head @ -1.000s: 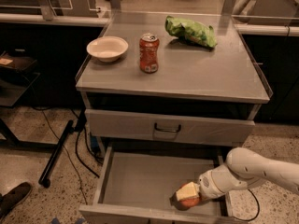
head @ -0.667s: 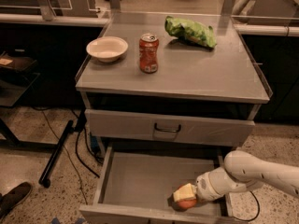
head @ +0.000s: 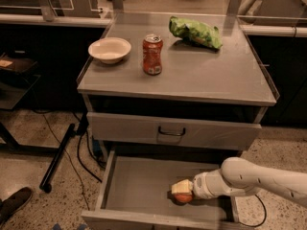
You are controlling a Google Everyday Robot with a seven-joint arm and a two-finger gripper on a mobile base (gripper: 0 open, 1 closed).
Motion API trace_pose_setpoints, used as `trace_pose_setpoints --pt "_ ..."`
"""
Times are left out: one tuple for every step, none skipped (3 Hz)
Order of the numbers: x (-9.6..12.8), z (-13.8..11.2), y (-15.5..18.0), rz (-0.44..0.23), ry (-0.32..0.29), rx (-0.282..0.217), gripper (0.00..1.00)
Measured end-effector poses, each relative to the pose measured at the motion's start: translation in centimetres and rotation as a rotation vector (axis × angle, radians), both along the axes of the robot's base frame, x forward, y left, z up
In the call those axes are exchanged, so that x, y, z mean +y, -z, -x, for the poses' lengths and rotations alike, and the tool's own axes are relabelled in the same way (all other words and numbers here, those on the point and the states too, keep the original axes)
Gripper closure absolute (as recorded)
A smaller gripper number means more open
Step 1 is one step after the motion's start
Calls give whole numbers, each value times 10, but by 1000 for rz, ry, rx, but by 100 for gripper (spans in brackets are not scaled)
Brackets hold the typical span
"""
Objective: Place apple into middle drawer
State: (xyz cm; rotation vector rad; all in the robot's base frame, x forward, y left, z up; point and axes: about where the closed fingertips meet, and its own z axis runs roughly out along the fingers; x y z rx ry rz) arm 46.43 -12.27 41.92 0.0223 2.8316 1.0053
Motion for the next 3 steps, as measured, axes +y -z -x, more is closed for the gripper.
trace_pose_setpoints --pt "5 -17 16 26 38 -7 100" --pt "9 -24 44 17 78 45 100" --pt "10 -27 60 36 110 66 100"
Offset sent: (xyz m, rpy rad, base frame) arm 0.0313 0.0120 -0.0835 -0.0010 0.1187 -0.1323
